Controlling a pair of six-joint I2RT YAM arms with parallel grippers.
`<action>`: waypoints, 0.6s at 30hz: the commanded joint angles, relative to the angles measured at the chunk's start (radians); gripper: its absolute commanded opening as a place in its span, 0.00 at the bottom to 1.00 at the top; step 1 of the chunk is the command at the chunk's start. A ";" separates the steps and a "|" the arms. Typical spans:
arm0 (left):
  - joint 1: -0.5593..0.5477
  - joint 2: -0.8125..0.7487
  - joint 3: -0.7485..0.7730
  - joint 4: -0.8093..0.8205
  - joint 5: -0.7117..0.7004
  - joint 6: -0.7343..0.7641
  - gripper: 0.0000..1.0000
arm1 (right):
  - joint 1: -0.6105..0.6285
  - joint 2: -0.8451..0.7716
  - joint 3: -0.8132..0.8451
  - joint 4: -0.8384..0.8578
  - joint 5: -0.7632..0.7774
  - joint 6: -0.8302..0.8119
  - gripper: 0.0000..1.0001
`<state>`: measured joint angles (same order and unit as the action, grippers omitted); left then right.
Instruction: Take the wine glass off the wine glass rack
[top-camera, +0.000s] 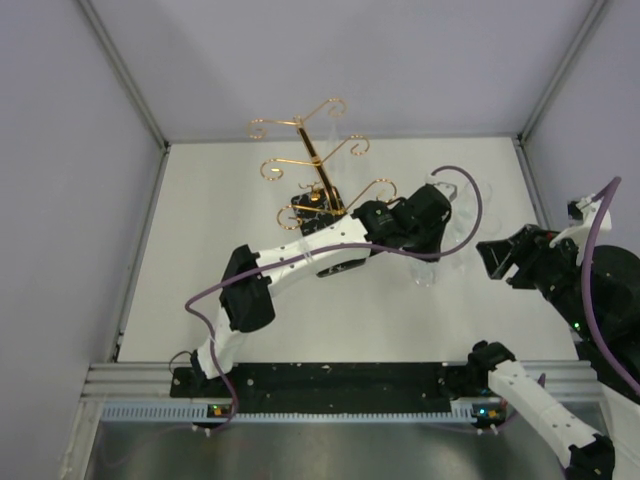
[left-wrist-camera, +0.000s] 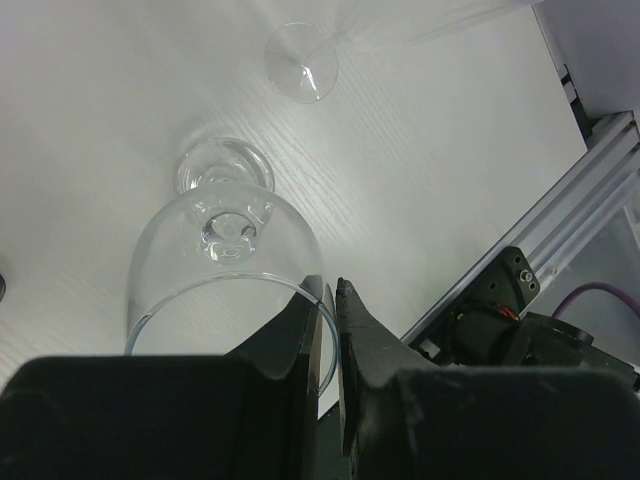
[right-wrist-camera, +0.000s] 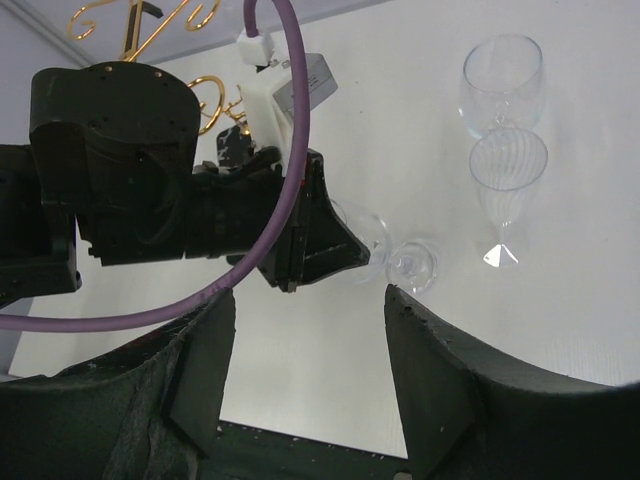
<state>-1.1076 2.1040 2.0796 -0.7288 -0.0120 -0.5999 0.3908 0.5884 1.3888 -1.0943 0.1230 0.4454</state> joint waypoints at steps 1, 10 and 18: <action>-0.009 -0.007 0.063 0.051 0.007 0.011 0.11 | 0.006 -0.007 0.007 0.013 0.006 -0.013 0.61; -0.012 -0.004 0.068 0.037 0.007 0.023 0.36 | 0.006 -0.007 0.001 0.019 -0.003 -0.013 0.61; -0.012 -0.002 0.097 0.026 0.030 0.034 0.43 | 0.006 -0.004 0.003 0.019 -0.008 -0.014 0.61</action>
<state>-1.1156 2.1040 2.1159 -0.7170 0.0105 -0.5884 0.3908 0.5884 1.3880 -1.0935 0.1177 0.4454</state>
